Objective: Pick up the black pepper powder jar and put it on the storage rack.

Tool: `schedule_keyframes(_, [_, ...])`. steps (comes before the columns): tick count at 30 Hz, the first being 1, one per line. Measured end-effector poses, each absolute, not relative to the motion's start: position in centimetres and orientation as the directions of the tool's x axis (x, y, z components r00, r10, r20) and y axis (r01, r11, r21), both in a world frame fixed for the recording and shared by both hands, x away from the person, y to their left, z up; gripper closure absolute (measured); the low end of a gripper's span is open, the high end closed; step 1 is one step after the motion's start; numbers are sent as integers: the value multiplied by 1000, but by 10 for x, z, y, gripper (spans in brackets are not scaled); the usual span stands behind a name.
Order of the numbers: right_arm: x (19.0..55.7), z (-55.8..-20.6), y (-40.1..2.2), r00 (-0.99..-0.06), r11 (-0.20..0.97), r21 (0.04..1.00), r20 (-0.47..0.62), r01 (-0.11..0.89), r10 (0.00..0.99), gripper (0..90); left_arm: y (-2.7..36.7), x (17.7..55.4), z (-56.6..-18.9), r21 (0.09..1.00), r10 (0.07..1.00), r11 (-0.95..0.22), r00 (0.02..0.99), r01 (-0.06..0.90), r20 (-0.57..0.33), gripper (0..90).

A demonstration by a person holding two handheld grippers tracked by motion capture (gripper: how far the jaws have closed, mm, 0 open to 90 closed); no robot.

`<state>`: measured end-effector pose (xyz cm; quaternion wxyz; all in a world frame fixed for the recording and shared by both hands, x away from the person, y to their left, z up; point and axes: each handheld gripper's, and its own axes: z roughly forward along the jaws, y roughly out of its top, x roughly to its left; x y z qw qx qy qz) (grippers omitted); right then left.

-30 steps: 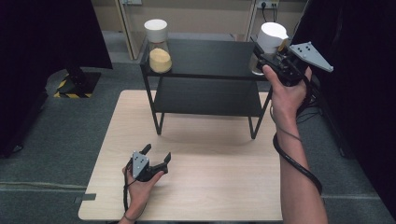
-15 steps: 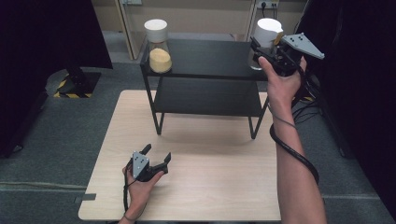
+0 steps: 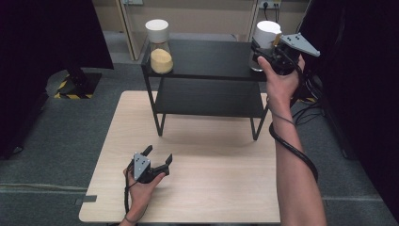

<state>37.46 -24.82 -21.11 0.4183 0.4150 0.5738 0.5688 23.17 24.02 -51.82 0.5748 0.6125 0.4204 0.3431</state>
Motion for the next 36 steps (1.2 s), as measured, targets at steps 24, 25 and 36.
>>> schedule_keyframes(24, [358, -217, -255, -332, -13, 1000, 17, 14, 943, 90, 240, 232, -518, 992, 910, 13, 410, 124, -63, 109])
schedule_keyframes(25, [357, -219, -256, -336, -18, 1000, 21, 13, 942, 87, 240, 232, -518, 992, 910, 13, 410, 124, -63, 109])
schedule_keyframes(36, [334, -233, -267, -375, -21, 1000, 20, 0, 927, 75, 240, 232, -517, 992, 911, 12, 409, 124, -62, 109])
